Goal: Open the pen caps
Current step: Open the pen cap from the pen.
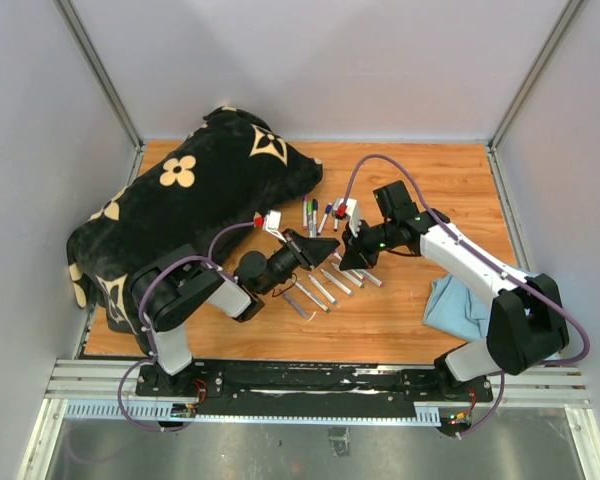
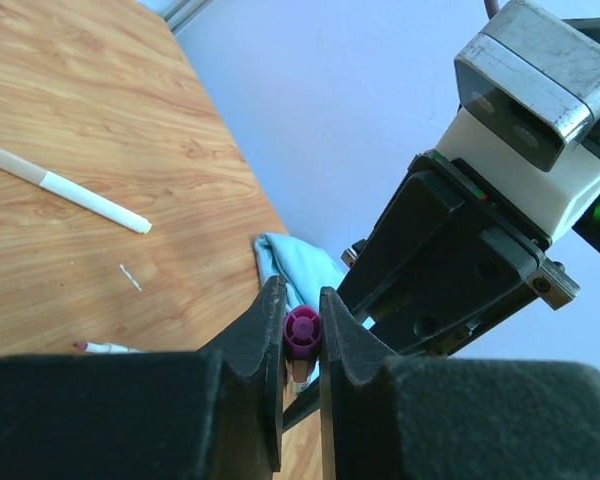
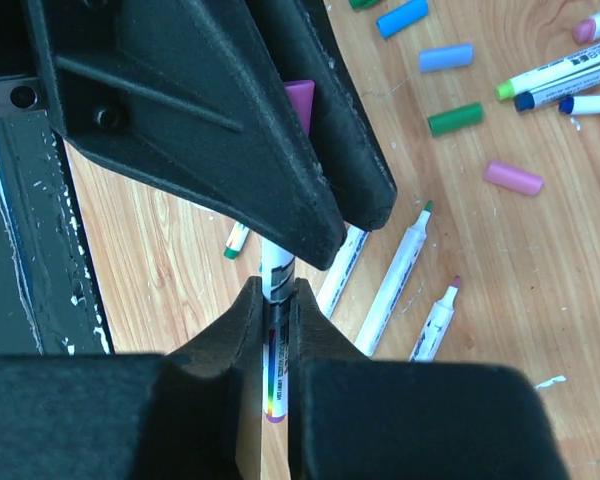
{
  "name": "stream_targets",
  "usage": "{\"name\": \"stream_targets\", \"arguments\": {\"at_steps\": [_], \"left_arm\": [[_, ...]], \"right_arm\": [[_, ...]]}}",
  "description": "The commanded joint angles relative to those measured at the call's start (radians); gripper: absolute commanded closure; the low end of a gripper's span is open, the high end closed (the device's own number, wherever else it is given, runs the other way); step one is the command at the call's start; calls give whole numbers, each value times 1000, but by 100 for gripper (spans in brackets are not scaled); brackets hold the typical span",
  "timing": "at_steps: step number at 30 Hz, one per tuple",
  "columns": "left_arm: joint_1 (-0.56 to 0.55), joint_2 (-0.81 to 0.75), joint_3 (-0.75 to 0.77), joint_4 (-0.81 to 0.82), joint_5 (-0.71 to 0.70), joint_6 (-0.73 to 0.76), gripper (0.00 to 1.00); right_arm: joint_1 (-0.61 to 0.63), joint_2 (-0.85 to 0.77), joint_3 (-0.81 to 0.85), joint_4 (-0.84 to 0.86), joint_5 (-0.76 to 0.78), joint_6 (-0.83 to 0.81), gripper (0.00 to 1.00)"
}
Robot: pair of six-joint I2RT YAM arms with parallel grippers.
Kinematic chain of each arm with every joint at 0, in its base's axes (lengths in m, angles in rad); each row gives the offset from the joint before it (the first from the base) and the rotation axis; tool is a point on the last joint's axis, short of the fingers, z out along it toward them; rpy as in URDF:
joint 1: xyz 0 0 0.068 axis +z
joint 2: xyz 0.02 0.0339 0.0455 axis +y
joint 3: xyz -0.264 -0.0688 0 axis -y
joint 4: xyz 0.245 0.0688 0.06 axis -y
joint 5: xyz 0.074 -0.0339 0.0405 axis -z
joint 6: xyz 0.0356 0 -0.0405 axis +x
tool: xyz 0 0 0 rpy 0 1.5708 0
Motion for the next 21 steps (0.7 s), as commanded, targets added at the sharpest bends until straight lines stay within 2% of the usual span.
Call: {"name": "stream_targets", "arguments": {"at_steps": [1,7,12,14,17,21], "left_arm": [[54,-69,3,236,-65,5,100],[200,-193,9,129,-119,22,100],[269,-314,3,36,-105,35,100],[272,-369,-20,-10,-82,65,100],[272,-464,-75,-100,-28,117,100],[272,-594,-145,-278,45,161,100]], "right_arm": [[20,20,10,-37,-17,-12,99],[22,52,27,-73,-30,-28,99],[22,53,31,-79,-4,-35,99],[22,48,34,-79,72,-40,99],[19,48,34,-78,278,-60,98],[-11,99,49,-99,452,-74,95]]}}
